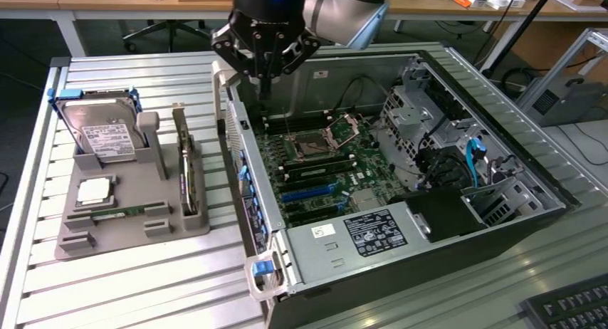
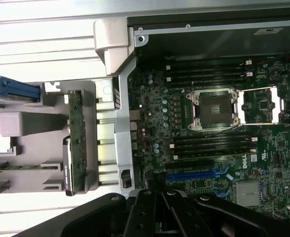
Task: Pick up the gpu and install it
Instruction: 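Reach for the gpu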
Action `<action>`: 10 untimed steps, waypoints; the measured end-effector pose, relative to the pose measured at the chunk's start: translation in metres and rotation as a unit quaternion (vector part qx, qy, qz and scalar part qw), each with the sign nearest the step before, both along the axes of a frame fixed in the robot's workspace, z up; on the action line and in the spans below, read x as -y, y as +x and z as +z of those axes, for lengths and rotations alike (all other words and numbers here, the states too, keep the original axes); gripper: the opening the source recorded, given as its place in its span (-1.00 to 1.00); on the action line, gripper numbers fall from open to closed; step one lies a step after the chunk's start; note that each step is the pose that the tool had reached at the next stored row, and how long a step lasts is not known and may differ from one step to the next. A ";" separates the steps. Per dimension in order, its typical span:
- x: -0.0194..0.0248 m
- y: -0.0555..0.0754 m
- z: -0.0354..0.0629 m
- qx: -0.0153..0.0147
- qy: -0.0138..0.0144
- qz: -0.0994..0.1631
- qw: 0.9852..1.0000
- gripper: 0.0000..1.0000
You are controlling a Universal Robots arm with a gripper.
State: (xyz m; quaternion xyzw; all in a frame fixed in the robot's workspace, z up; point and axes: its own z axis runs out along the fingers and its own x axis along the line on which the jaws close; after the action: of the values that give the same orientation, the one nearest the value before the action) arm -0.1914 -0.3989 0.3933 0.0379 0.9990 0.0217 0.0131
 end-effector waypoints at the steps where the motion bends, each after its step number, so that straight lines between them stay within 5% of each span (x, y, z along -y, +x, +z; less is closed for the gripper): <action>1: 0.0000 0.000 0.0000 0.000 0.000 0.000 1.000 -0.80; 10: 0.0000 -0.005 0.0000 0.000 0.000 0.000 1.000 -0.80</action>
State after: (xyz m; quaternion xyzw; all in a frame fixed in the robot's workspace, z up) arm -0.1963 -0.3989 0.3933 0.0379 0.9990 0.0217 0.0130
